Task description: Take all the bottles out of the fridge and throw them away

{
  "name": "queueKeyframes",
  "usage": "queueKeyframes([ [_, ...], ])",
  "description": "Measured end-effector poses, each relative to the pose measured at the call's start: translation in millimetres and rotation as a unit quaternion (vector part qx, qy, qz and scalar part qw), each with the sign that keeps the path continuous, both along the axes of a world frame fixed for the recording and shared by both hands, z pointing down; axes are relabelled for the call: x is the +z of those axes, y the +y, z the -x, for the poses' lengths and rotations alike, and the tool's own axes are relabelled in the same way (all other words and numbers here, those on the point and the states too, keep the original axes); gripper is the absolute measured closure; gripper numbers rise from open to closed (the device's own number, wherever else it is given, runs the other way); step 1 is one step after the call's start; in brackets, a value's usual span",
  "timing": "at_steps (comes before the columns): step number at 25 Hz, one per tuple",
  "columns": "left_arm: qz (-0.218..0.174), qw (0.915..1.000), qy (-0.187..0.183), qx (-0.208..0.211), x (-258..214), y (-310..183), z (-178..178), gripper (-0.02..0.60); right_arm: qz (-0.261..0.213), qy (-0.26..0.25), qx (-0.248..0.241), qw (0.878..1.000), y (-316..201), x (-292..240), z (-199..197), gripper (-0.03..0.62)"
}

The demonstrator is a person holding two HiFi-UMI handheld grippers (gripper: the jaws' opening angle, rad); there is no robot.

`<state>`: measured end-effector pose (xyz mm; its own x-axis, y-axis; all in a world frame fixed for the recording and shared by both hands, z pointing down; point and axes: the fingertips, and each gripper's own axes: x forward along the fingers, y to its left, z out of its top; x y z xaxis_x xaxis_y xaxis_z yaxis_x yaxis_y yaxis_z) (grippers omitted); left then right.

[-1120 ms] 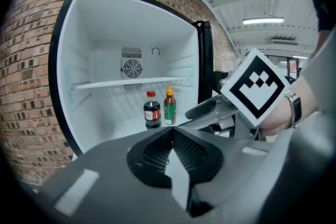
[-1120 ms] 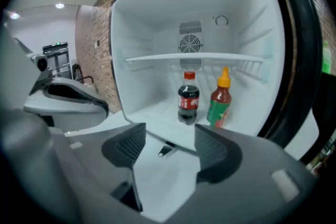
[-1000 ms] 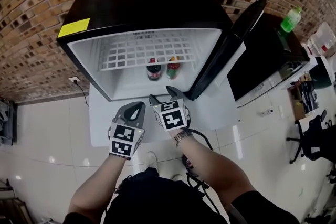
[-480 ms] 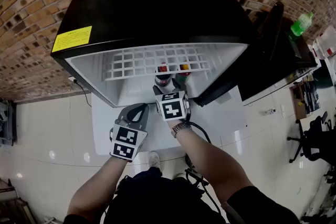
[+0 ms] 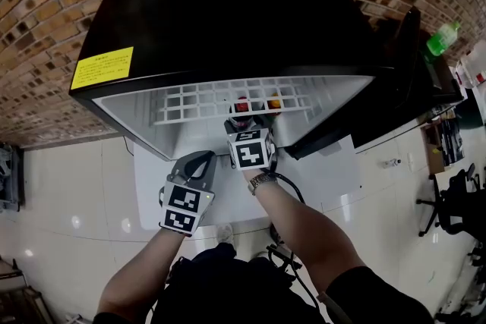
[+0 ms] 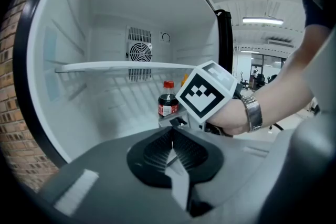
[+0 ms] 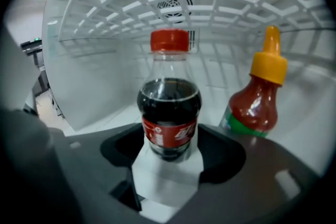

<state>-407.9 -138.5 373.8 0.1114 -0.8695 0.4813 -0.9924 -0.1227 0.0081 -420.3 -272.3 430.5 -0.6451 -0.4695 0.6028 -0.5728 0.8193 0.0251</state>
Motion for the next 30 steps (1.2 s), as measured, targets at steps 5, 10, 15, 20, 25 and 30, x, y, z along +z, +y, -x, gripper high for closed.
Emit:
queueKeyframes([
  [5, 0.005, 1.0000, 0.000, -0.004, 4.7, 1.6, 3.0, 0.577, -0.009, -0.003, -0.004, 1.000, -4.3, 1.8, 6.3, 0.286],
  [10, 0.008, 0.9999, 0.001, -0.009, 7.9, 4.2, 3.9, 0.577, -0.009, -0.005, -0.006, 1.000, 1.6, 0.6, 0.0, 0.289],
  [15, 0.008, 0.9999, 0.000, -0.006, 7.2, 5.6, -9.4, 0.577, -0.006, -0.011, -0.018, 1.000, 19.3, -2.9, -16.5, 0.290],
  [20, 0.005, 1.0000, -0.006, 0.000, 3.5, 9.0, -33.3, 0.577, -0.008, -0.022, -0.030, 0.999, 41.2, -12.0, -41.3, 0.290],
  [25, -0.004, 0.9998, -0.014, 0.011, -4.7, 15.5, -71.5, 0.577, -0.014, -0.026, -0.039, 0.999, 64.5, -20.3, -82.2, 0.290],
  [30, -0.006, 0.9995, -0.020, 0.023, -8.4, 23.6, -117.5, 0.577, -0.015, -0.035, -0.035, 0.999, 85.4, -29.0, -132.1, 0.290],
])
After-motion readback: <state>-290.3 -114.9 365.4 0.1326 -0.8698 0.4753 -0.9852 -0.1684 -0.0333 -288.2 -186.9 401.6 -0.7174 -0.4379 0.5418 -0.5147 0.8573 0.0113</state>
